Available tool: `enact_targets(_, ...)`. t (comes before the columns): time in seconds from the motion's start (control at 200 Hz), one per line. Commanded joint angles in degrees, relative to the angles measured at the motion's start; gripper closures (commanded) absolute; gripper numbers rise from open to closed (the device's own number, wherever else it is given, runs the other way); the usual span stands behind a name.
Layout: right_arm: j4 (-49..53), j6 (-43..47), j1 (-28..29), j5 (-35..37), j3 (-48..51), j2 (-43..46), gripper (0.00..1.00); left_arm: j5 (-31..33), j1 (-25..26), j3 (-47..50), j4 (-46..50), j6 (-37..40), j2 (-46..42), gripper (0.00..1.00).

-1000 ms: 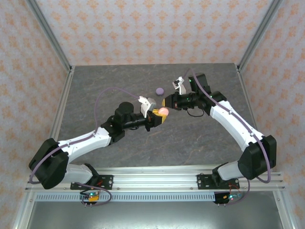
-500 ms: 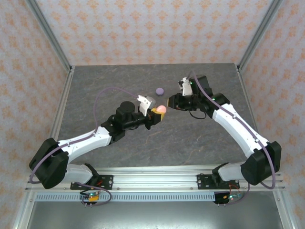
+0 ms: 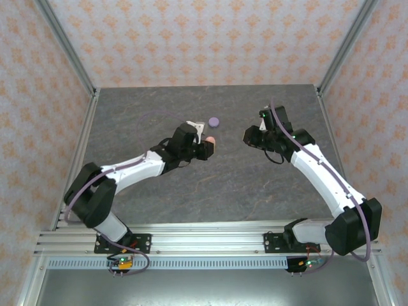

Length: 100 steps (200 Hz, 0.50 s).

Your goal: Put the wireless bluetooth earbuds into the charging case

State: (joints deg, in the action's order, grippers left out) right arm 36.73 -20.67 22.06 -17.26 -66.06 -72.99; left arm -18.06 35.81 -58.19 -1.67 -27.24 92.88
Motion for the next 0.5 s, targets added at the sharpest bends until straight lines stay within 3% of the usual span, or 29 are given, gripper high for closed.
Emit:
enact_targets(0.0,1.07,-0.78,-0.22,2.45,1.02,1.54,0.72,-2.84,-0.99,-4.47,6.48,-4.94,3.97,0.87)
enact_targets(0.495,1.11,-0.84,-0.32,2.36,2.34,1.27,0.71,-6.93,-4.25,-19.06,16.15,-7.84,20.53,0.87)
